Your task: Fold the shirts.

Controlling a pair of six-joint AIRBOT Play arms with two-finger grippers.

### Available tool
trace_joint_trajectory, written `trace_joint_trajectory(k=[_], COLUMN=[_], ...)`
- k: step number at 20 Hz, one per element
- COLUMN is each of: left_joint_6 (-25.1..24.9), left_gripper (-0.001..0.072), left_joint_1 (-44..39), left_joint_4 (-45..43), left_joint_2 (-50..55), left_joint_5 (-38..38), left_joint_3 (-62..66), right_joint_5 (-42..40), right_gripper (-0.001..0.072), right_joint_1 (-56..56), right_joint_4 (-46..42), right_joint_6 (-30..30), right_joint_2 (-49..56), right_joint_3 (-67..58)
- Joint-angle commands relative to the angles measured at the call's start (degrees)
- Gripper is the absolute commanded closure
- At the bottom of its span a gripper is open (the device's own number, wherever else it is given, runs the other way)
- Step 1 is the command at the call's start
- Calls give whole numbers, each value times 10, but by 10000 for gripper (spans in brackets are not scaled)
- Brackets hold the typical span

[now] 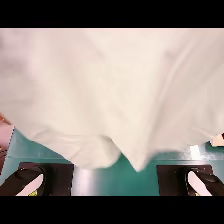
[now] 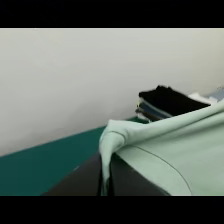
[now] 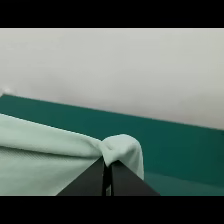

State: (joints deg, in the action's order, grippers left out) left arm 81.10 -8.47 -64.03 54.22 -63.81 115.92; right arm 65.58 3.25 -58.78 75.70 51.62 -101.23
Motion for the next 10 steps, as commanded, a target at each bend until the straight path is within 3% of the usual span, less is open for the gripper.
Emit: trace_joint_trajectory(k=[1, 3, 5, 10], left_joint_6=[-1, -1, -1, 0], left_gripper=[684, 684, 684, 683], left_joint_1=[0, 0, 0, 2], left_joint_4=[-6, -29, -69, -144], left_joint_2=[96, 163, 227, 379], left_joint_5=[-120, -159, -146, 17], left_joint_3=[-15, -61, -123, -212], right_joint_5=[23, 16, -15, -108], right_gripper=[696, 696, 696, 695], right_joint_1=[-45, -85, -112, -135], right_joint_4=[16, 16, 16, 24], right_joint_6=[3, 3, 3, 3], right_joint_2=[89, 165, 246, 418], right_joint_3=[40, 76, 113, 118])
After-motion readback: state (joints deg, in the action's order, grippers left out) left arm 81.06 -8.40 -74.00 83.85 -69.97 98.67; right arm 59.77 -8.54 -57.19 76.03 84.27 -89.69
